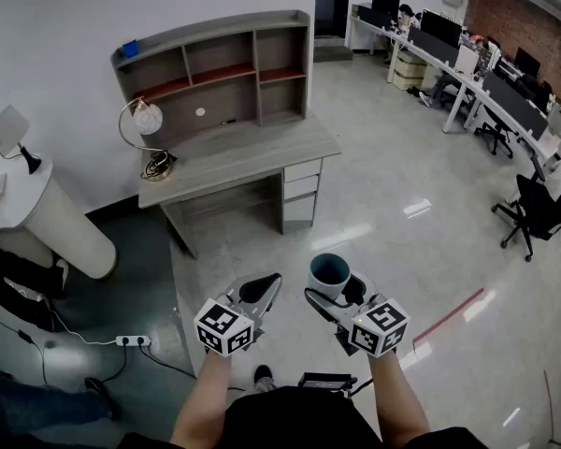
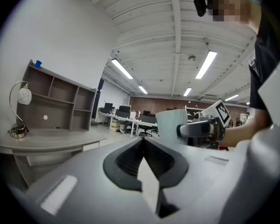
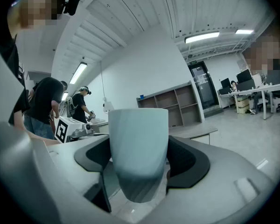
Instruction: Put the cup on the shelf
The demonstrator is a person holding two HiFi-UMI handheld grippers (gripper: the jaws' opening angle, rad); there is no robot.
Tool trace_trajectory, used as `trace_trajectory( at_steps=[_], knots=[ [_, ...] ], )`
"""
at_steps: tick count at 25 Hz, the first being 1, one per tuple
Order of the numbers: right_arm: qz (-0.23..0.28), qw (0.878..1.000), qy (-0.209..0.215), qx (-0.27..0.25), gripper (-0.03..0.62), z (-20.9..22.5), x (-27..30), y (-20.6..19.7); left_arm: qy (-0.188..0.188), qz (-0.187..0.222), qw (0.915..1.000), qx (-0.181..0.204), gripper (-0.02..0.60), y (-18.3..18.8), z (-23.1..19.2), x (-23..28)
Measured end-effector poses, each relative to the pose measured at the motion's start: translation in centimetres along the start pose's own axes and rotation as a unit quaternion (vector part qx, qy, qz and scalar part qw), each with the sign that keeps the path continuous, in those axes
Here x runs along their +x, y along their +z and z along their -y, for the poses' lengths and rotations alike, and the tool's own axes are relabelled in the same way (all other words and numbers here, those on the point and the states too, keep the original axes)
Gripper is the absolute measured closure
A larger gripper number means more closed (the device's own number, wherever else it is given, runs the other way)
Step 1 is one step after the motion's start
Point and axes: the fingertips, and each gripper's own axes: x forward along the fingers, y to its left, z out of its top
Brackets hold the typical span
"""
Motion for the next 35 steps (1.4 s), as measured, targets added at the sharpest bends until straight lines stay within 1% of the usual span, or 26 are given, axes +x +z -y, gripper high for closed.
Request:
trace_trajectory(
  at_steps=[9, 21, 35],
  knots=[
    [0.001, 1.0, -0.003, 0.007, 0.227, -0.1, -0.2, -0.2, 0.0, -0.003, 1.0, -0.001, 0.581, -0.3, 0.2, -0.1],
    [0.003, 1.0, 0.011, 0.012, 0.227, -0.5, -0.5, -0.1, 0.009, -0.006, 0.9999, 0.0, 0.581, -0.5, 0.4, -0.6],
    [0.009, 1.0, 0.015, 0.017, 0.227, 0.9, -3.4, -0.1, 0.013, -0.01, 0.9999, 0.0, 0.581, -1.0, 2.8, 0.8]
  ],
)
